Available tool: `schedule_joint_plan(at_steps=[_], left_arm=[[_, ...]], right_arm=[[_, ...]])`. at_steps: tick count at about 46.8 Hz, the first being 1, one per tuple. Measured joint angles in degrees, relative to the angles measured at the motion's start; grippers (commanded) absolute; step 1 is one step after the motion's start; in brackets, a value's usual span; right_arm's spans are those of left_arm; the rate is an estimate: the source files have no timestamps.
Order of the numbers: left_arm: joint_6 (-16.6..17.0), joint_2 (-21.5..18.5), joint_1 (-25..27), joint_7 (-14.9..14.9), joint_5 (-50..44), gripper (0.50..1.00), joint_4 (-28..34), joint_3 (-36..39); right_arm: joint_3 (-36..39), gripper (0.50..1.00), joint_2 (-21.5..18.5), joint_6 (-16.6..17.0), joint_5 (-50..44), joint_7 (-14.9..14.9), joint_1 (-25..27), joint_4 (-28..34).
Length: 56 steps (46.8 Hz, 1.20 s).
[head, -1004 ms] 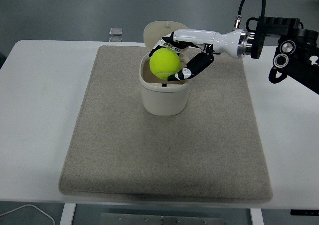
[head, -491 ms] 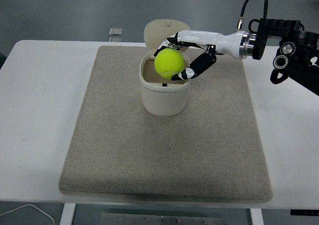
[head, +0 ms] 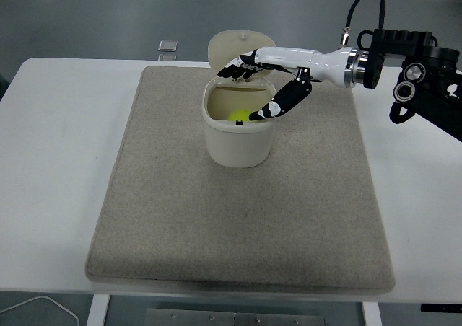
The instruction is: Pick up the tennis ball and place it in the box.
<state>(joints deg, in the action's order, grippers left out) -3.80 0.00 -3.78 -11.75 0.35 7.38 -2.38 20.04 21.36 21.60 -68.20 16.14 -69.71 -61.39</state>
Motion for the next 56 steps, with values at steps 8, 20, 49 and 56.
schedule_joint_plan(at_steps=[8,20,49,56], left_arm=[[0.00,0.00,-0.01,0.01,0.00,0.992,0.00,0.00],[-0.04,0.00,0.01,-0.03,0.00,0.992,0.00,0.00],[-0.03,0.00,0.00,0.00,0.00,0.992,0.00,0.01],[-0.02,0.00,0.00,-0.02,0.00,0.992,0.00,-0.01]], right_arm=[[0.45,0.895,0.96,2.78,0.93,0.03,-0.27,-0.16],[1.35,0.895,5.20,13.25,10.36,-1.78,-0.77,-0.40],[1.22,0.895,11.78,13.40,29.54,-6.35,3.97,5.34],[1.22,0.895,11.17,11.75,37.54,-9.32,4.64,8.70]])
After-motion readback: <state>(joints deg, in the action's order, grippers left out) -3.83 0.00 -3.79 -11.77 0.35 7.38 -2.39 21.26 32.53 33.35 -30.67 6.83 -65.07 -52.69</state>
